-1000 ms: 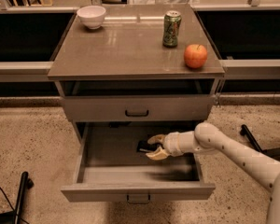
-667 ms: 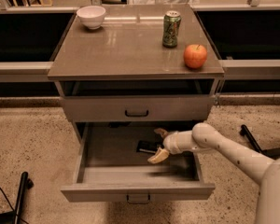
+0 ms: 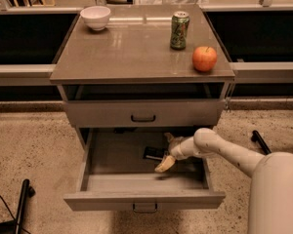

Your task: Pick rxbar chocolate from middle drawer and place on counter

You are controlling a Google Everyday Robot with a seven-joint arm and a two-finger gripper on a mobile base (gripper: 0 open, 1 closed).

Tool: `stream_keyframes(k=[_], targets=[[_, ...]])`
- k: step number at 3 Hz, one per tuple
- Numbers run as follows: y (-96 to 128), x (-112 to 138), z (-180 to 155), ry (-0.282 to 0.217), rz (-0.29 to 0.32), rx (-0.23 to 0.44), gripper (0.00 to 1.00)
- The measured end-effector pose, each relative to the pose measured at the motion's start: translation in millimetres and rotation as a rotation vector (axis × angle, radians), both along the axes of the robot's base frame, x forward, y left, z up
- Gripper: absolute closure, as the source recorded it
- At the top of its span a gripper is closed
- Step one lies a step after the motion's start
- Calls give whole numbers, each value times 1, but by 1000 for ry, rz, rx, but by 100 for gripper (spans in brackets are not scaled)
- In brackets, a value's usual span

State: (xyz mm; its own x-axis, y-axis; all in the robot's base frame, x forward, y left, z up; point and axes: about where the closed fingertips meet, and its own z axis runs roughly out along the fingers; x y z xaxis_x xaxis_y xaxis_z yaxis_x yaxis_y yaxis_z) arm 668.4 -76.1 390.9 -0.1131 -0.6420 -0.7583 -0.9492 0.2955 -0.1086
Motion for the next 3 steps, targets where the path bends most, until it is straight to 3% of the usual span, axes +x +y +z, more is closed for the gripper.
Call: stream_keyframes(k=[1,2,3], targets=[[7,2,-26,49,-4,3,16],[7,-2,-41,79,-15,36,45],[7,-2,-36,79,-15,36,68]])
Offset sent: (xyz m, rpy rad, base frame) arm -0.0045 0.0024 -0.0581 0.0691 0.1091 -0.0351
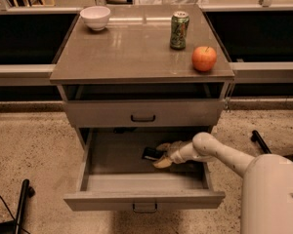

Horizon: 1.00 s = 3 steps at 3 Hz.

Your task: Pick rxbar chocolate from middle drawer and place on counter

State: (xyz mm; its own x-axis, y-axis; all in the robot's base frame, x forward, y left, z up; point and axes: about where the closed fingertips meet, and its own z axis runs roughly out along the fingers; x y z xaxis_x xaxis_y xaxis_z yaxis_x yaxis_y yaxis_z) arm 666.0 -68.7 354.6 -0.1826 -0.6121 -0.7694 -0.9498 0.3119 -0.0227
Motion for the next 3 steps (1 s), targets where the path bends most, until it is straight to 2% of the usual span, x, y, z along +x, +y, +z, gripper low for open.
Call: stream_keyframes(k=[1,2,3], targets=[[1,-14,30,-60,25,33,92],[8,-37,73,-164,73,111,100],[27,-69,167,-388,203,217,100]])
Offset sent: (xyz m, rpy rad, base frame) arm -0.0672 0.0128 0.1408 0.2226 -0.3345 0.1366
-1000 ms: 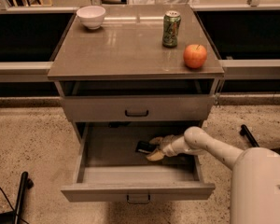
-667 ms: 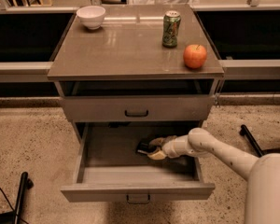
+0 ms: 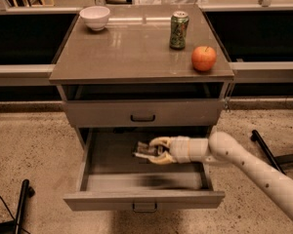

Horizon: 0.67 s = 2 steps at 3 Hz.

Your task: Pick rxbar chocolate from middle drawer and place on counter

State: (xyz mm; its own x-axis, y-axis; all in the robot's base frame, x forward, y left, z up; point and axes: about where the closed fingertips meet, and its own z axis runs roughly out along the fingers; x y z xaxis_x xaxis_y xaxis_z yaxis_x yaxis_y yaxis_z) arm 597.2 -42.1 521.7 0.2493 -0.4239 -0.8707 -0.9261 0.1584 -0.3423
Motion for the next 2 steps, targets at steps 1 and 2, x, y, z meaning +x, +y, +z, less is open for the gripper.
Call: stream_keyframes(k=[1,2], targets=[[15,-16,78,-152,152,64,100],[14,-24,158,-253,256,37,100]])
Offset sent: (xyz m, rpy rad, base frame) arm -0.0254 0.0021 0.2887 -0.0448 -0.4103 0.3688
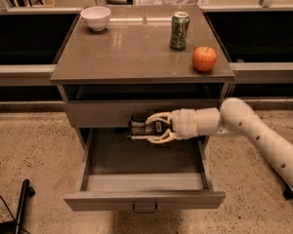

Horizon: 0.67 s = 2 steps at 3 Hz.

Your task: Pick rxbar chocolate from middle drawer and place on counter

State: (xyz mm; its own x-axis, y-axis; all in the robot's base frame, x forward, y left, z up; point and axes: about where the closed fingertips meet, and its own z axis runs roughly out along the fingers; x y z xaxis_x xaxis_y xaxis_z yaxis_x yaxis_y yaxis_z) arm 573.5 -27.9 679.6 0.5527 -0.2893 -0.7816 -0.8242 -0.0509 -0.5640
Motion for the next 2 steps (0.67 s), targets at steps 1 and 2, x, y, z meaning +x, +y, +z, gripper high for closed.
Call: stream_keyframes(k=[1,2], targets=[[-7,-2,108,-143,55,-93,100],[-8,7,174,-176,41,-167,100]])
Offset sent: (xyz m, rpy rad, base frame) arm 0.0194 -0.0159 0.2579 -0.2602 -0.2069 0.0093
